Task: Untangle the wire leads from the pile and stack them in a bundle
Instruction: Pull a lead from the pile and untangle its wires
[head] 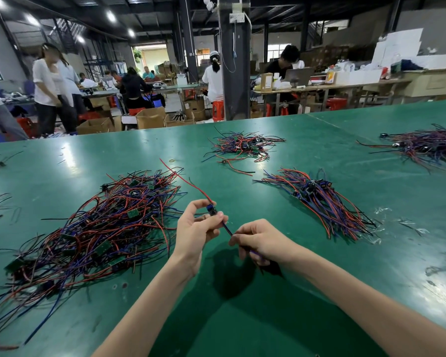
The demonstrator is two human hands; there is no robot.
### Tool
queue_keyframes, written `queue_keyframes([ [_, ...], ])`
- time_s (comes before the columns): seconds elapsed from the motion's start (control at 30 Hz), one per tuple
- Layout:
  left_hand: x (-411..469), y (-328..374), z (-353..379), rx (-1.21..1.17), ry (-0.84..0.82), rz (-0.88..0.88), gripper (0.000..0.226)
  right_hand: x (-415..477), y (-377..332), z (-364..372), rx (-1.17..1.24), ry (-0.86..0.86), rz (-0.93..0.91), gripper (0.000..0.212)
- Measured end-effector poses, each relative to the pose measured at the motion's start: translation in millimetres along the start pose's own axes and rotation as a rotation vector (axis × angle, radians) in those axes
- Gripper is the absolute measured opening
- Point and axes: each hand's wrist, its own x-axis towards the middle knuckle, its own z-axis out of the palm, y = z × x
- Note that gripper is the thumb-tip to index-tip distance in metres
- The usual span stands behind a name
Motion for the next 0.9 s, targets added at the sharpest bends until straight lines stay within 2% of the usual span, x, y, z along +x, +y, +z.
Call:
queue_keyframes([
  [0.23,3.4,9.1,-8.6,-0.049,0.085,0.05,0.029,-1.4,-2.5,1.4,-0.004,-0.089,-0.02,0.013],
  [0.47,2.7,8.4,-7.3,-0.041,0.053,0.05,0.028,-1.4,0.9,-4.0,-0.026,-0.028,0.036,0.018],
  [0.67,8.5,15.0,-16.6,-0.06,0.132,0.068,0.028,-3.7,-2.3,1.5,-0.029,-0.084,-0.02,0.013],
  [0.9,10.3,11.8,-15.3,-0.012,0.146,0.119,0.028,-5.3,-2.8,-3.4,-0.092,-0.062,0.022,0.018],
])
